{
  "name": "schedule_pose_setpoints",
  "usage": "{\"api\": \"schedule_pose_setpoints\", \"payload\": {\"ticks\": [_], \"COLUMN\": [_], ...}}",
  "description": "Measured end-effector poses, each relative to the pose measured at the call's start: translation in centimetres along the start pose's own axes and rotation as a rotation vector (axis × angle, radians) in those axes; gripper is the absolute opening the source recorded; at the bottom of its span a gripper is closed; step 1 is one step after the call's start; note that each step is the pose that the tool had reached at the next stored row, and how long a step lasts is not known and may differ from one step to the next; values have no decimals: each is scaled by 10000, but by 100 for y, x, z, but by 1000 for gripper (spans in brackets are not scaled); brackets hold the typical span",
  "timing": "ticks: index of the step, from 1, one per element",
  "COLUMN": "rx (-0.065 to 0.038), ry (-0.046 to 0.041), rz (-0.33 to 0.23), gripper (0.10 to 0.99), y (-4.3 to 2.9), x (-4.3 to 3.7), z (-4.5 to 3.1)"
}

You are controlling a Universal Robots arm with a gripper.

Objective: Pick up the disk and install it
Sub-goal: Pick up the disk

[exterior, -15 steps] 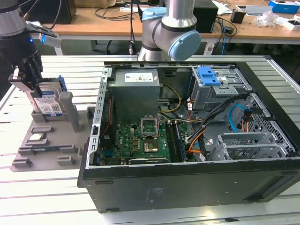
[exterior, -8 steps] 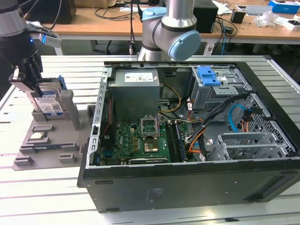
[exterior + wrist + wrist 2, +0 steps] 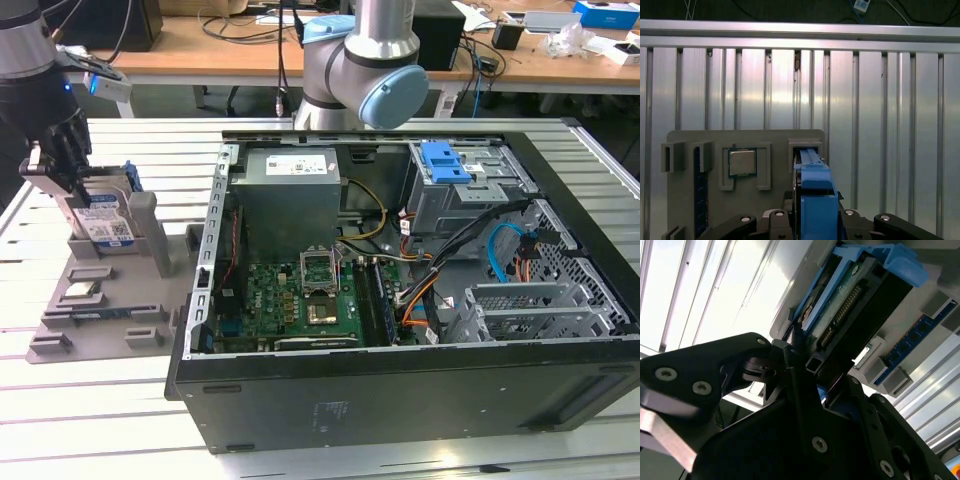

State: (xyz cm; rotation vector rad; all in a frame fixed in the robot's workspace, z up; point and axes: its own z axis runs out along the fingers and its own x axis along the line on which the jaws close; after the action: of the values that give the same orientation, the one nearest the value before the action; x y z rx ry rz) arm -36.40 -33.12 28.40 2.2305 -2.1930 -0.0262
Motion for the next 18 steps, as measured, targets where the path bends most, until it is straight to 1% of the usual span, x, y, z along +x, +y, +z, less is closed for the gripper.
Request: {"api": "schedule_pose_setpoints", "payload": {"ticks": [2, 5, 7, 10, 11, 18], "rx": [1, 3, 1, 1, 1, 1], "ry": [0, -1, -1, 0, 0, 0], "rz": [0, -1, -1, -1, 0, 0], "gripper": [365, 365, 365, 365, 365, 365], "y": [0, 0, 2, 3, 4, 6], "x": [0, 0, -1, -2, -3, -8], "z": [0, -33, -85, -131, -167, -283]}}
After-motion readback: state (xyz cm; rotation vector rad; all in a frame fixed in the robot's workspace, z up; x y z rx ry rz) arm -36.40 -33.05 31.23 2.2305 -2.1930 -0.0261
